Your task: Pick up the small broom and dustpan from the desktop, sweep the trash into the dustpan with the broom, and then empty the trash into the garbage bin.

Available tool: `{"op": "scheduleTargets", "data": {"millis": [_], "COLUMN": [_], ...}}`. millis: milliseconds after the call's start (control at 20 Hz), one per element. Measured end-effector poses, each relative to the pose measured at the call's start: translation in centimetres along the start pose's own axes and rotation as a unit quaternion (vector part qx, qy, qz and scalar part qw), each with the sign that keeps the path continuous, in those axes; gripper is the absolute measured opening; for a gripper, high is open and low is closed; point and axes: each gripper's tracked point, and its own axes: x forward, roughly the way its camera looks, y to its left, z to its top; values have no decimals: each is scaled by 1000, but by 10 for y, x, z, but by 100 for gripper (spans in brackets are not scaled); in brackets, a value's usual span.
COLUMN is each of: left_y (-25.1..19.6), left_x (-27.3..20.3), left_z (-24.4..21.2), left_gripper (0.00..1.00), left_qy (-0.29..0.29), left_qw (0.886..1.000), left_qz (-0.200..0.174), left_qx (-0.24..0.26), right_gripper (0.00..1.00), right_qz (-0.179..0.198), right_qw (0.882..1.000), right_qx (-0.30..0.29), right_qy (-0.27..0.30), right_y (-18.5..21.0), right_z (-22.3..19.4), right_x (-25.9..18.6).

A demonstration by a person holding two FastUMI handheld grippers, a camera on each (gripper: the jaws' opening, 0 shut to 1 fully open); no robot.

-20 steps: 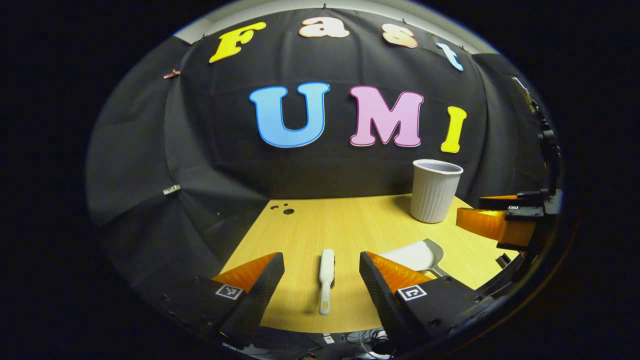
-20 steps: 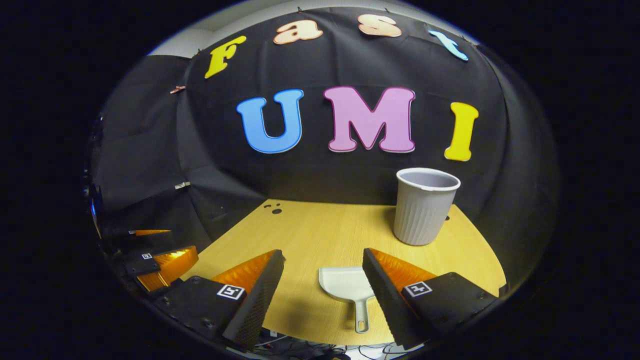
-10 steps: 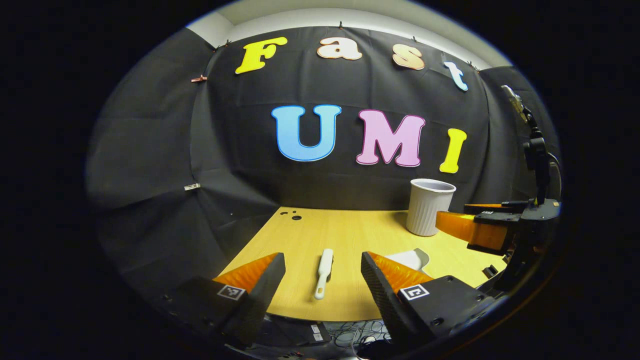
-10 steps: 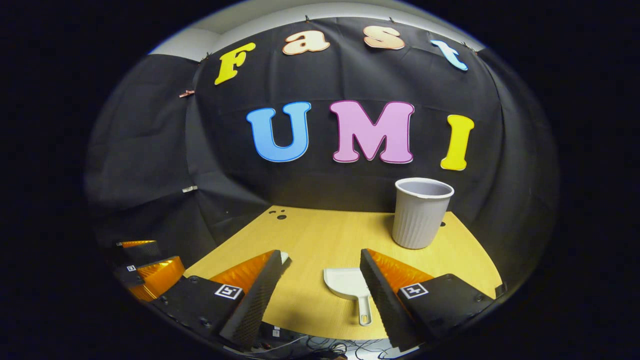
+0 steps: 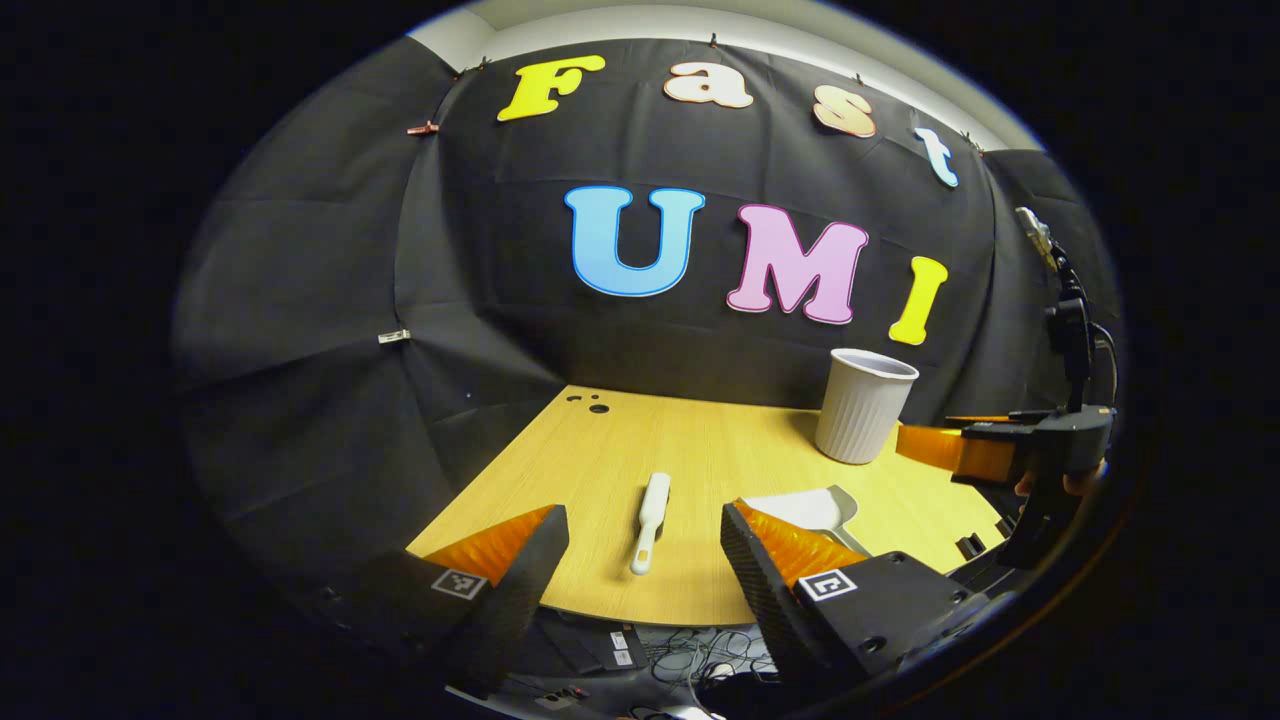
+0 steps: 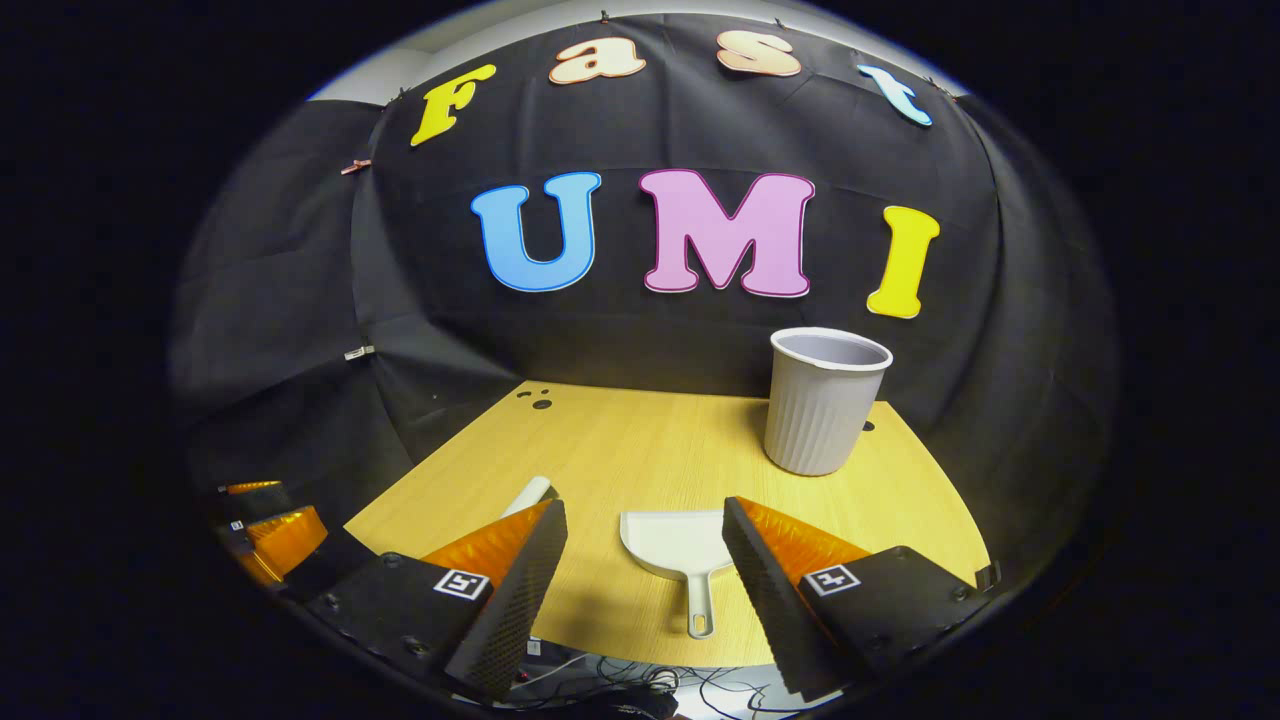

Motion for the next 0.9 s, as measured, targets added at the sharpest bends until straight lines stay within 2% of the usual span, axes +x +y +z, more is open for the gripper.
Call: {"op": "scheduleTargets", "data": {"millis": [300, 550, 900], "left_y": [8, 11, 9], "left_x": [-3, -3, 1], "left_z": [-15, -23, -12], "left_gripper": [97, 97, 97], "left_qy": [20, 33, 22], "left_qw": [1000, 999, 999], "left_qz": [8, 18, 33], "left_qx": [6, 3, 15], "right_gripper": [98, 97, 98], "right_qz": [26, 45, 58], "right_qw": [999, 999, 998], "right_qx": [-19, -5, 2], "right_qy": [12, 18, 28], "right_y": [-2, 8, 1], "right_z": [1, -1, -2], "right_x": [0, 1, 9]}}
